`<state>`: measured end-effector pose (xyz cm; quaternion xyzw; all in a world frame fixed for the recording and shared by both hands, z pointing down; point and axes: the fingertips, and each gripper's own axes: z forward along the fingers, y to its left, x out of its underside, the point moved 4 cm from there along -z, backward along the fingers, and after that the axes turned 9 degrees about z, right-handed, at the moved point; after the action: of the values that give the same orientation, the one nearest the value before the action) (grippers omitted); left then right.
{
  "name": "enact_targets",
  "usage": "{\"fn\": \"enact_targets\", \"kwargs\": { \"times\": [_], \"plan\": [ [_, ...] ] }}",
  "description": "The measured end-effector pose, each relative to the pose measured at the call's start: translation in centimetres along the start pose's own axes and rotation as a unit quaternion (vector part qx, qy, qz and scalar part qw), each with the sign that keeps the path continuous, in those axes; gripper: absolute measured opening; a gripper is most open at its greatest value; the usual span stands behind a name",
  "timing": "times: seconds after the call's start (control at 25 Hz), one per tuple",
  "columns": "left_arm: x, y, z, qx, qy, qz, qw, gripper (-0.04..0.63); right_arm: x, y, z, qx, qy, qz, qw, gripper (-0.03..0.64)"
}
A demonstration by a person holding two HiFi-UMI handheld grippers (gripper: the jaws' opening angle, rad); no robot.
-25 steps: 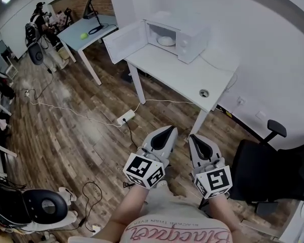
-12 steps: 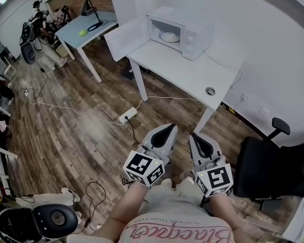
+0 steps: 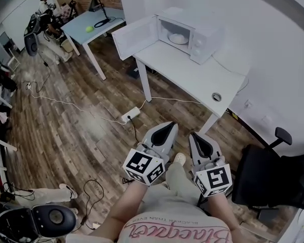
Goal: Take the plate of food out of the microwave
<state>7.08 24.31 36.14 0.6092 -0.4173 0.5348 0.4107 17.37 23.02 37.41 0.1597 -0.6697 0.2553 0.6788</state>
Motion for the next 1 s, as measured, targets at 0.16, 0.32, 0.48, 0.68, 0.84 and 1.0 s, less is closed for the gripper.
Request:
{"fn": "enact_targets", "kwargs": {
  "times": [0.16, 0.32, 0.48, 0.68, 0.84, 1.0],
  "plan": [
    [0.0, 0.8, 0.7, -0.005, -0.001, 0.006, 1.0, 0.005, 0.0, -0.7, 1.2, -0.003, -0.002, 0.004, 1.0, 0.011],
    [0.1, 1.9, 1.6, -0.007, -0.001, 0.007, 0.9999, 0.005, -0.1, -1.4, 2.7, -0.004, -0.004, 0.009, 1.0, 0.011],
    [0.1, 3.3, 2.4, -0.014, -0.004, 0.006, 0.9999, 0.005, -0.5, -2.1, 4.4, -0.009, -0.008, 0.004, 1.0, 0.011],
    [-0.2, 5.1, 4.2, -0.019, -0.007, 0.006, 0.9998, 0.005, -1.3, -3.5, 6.7, -0.008, -0.009, 0.006, 1.0, 0.011],
    [-0.2, 6.7, 5.8, -0.024, -0.006, 0.004, 0.9997, 0.005, -1.5, -4.5, 8.8, -0.014, -0.006, 0.006, 1.0, 0.011],
    [-0.2, 8.2, 7.5, -0.026, -0.002, 0.004, 0.9997, 0.004, -2.1, -5.7, 11.0, -0.023, -0.01, 0.013, 1.0, 0.011]
  ]
}}
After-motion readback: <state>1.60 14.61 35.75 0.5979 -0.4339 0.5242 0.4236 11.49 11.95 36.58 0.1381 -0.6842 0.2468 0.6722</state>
